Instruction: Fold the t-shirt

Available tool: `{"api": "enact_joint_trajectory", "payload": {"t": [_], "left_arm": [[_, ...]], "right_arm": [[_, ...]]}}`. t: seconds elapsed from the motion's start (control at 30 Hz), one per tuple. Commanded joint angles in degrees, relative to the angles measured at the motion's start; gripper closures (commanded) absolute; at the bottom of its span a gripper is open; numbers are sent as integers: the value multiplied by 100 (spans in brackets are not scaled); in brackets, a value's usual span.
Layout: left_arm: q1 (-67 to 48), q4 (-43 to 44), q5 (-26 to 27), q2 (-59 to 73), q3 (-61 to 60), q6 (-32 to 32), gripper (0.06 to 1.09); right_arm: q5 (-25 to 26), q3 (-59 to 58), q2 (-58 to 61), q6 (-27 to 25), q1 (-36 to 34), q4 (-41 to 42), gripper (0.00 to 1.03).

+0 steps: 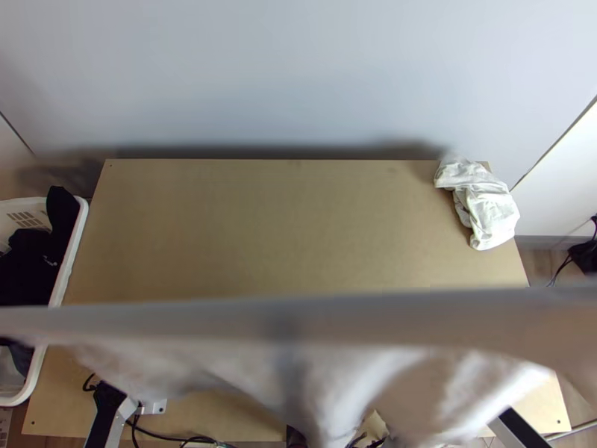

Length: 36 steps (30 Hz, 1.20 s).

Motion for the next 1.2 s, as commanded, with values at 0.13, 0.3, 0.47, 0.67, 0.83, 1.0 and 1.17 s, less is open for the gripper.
{"api": "enact_joint_trajectory", "payload": {"t": [0.13,0.3,0.47,0.67,0.83,1.0,1.17], "left_arm": [[526,1306,42,-332,-2020,146,105],[535,2009,147,-385,-3110,198,105],[500,3046,217,-244,-4385,234,105],[-98,4426,-143,714,-5334,234,105],[-941,5542,-802,1645,-5809,462,105],[-1091,6658,-925,2832,-5914,541,105],[-1073,7397,-952,4009,-5677,691,105]], "right_arm": [[-50,-3607,-596,176,-95,2230,100],[-41,-5127,-833,185,-95,3082,100],[-41,-6569,-895,159,-104,3979,100],[11,-7544,-271,115,-139,5086,100],[55,-7905,644,0,-175,6062,100],[73,-7878,1760,-79,-262,6835,100],[82,-7535,2876,-184,-271,7231,100]]}}
